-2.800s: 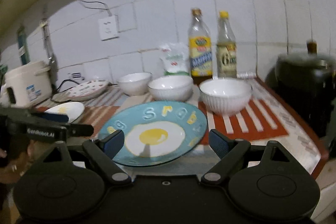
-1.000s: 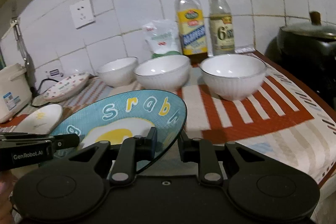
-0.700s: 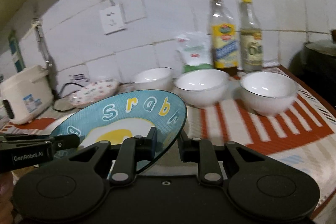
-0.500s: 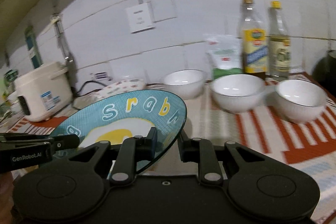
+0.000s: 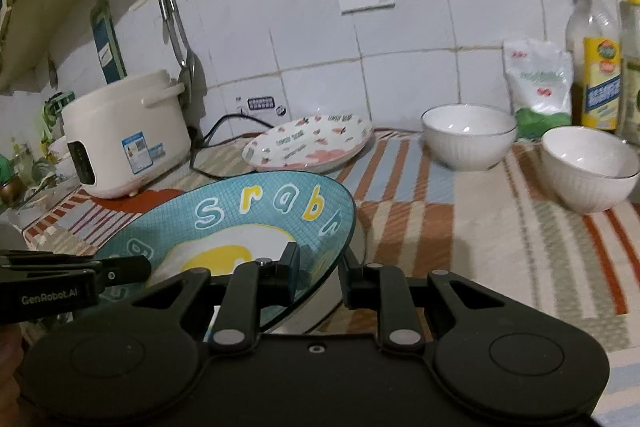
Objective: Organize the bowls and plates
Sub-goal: 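Lift the blue egg plate and lower it onto the white sun plate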
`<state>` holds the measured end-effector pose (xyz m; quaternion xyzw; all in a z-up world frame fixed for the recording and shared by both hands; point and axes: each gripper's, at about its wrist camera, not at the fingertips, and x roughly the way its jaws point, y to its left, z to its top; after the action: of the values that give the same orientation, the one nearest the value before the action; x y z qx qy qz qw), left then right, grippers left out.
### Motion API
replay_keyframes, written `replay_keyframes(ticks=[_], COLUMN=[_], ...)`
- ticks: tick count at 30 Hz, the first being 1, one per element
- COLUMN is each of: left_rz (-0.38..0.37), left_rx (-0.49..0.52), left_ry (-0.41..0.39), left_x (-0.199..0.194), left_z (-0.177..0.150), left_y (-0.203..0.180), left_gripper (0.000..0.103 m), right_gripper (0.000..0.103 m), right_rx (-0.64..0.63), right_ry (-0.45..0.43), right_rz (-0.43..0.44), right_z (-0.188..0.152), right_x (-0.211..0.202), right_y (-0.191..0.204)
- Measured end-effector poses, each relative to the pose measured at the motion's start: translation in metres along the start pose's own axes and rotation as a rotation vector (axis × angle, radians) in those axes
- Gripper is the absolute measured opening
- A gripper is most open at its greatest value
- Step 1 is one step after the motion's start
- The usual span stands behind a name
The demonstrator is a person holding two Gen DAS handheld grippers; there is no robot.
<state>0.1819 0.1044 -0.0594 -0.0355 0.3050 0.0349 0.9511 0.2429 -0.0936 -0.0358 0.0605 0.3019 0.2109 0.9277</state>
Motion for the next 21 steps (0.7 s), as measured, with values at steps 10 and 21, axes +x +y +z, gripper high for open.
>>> replay_keyframes(ticks=[10,21], left_rz=[-0.037,-0.036], left_rx=[-0.013,0.011], left_ry=[0.037,0.058], left_x=[0.023,0.031], left_z=[-0.004,-0.003], left_y=[0.019,0.02], left_gripper=[0.028,0.028], right_gripper=[0.025,0.025], right_rx=[-0.025,-0.047], right_ry=[0.049,0.101], right_rz=[-0.016,0.017], right_z=[-0.001,0.007], right_x=[0.025,0.036], right_y=[0.005,-0.002])
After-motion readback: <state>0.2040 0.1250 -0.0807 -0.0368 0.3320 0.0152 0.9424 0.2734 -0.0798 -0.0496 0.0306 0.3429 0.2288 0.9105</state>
